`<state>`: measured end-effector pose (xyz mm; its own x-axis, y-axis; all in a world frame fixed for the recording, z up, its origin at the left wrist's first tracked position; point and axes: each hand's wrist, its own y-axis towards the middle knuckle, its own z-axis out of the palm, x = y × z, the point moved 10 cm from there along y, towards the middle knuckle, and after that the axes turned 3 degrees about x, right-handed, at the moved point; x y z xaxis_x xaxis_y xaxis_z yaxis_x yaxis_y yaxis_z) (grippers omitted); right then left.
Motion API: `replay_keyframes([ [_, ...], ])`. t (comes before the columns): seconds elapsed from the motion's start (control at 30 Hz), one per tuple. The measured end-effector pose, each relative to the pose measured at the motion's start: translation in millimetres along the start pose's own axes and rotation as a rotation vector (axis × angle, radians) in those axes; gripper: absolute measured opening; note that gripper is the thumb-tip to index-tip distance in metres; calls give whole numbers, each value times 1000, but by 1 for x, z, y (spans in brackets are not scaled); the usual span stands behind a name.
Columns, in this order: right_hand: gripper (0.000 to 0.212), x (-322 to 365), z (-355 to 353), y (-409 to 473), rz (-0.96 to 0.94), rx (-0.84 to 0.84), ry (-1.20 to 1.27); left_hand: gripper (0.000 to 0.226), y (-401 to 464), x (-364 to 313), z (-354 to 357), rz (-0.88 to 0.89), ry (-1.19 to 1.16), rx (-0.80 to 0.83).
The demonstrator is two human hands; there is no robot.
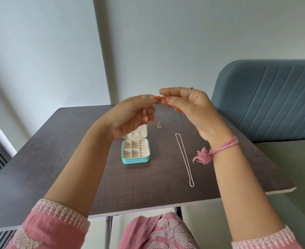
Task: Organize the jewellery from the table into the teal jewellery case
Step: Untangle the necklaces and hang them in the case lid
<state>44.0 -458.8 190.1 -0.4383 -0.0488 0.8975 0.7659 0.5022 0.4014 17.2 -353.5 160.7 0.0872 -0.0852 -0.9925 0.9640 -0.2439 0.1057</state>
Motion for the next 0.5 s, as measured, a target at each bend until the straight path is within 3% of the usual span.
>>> replay_keyframes([
  [0.17,28,-11,14,-3,39,75,58,20,1,9,-12,2,-76,-15],
  [0.5,24,-30,23,-1,73,3,226,23,-2,13,-11,10,-162,3],
])
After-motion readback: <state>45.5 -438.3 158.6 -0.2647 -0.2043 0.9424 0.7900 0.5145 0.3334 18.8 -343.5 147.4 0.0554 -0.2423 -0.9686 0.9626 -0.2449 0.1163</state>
